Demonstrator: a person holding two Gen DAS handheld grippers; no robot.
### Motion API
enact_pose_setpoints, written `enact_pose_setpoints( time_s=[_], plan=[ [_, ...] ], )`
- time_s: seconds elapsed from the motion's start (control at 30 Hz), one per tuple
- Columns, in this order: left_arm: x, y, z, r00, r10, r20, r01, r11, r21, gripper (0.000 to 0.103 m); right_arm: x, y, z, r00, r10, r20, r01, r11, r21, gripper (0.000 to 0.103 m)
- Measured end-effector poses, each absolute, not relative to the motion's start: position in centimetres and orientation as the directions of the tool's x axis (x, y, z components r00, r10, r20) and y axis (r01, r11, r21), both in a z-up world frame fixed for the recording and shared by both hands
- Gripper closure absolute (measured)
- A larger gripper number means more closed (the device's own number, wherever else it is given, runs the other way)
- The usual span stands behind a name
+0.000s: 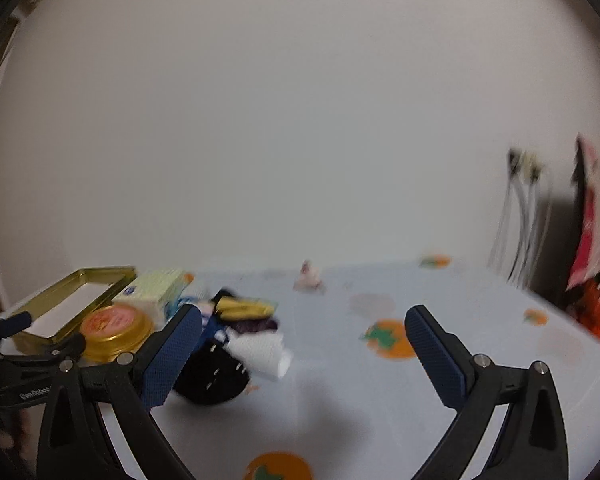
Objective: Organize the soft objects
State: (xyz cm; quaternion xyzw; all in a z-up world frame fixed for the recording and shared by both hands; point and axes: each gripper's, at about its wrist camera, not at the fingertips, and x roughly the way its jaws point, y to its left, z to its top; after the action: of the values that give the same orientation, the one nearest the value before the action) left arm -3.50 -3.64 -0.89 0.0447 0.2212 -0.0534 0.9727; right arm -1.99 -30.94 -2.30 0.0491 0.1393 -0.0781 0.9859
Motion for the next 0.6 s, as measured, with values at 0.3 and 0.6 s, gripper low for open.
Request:
enact_pose_setpoints(
  time_s=[0.3, 0.6],
  plan=[
    [-3.6, -4.5, -1.4, 0.851, -0.129, -0.509, 0.179, 0.983, 0.05, 0.0, 1.5, -27.6, -2.8, 0.925, 0.024, -0.38, -0.004, 0.999, 0.052, 0.001],
    [-4.4, -5.6, -1.3, 0.848, -0.171, -0.501, 0.248, 0.965, 0.09, 0.0, 8.2, -27.0, -4.6, 0.808, 0.112, -0.578, -0.063, 0.993, 0.104, 0.035]
  ],
)
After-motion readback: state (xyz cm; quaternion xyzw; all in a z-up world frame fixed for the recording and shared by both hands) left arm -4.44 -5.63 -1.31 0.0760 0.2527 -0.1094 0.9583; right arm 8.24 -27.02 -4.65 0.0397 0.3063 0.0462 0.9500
